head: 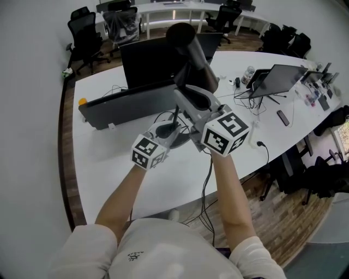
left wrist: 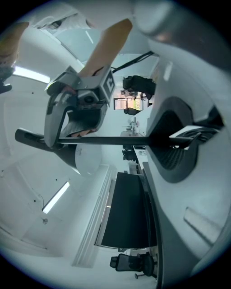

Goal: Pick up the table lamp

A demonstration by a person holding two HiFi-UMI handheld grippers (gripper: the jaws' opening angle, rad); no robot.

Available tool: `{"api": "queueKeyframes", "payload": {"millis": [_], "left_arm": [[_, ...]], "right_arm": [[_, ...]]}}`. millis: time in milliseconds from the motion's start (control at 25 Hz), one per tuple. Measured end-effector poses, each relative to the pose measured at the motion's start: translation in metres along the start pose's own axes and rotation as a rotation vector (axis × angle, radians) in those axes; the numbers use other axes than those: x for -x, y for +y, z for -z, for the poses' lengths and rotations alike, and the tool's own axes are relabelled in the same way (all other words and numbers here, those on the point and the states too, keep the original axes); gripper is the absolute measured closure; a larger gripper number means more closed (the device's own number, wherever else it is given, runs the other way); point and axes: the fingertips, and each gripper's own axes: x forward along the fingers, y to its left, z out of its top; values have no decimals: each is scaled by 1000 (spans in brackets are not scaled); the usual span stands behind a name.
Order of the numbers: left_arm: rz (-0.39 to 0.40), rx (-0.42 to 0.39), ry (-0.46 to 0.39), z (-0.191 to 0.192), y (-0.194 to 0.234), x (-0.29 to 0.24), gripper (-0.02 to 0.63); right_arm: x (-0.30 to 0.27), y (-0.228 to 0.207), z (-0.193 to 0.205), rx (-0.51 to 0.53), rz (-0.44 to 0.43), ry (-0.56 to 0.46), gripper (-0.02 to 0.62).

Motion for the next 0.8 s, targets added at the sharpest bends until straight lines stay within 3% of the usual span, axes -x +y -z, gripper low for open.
{"api": "queueKeyframes", "payload": {"millis": [800], "left_arm": [[8, -12, -13, -15, -17, 18, 576]], "right_arm": [[8, 24, -18, 17, -20, 0, 546]]}}
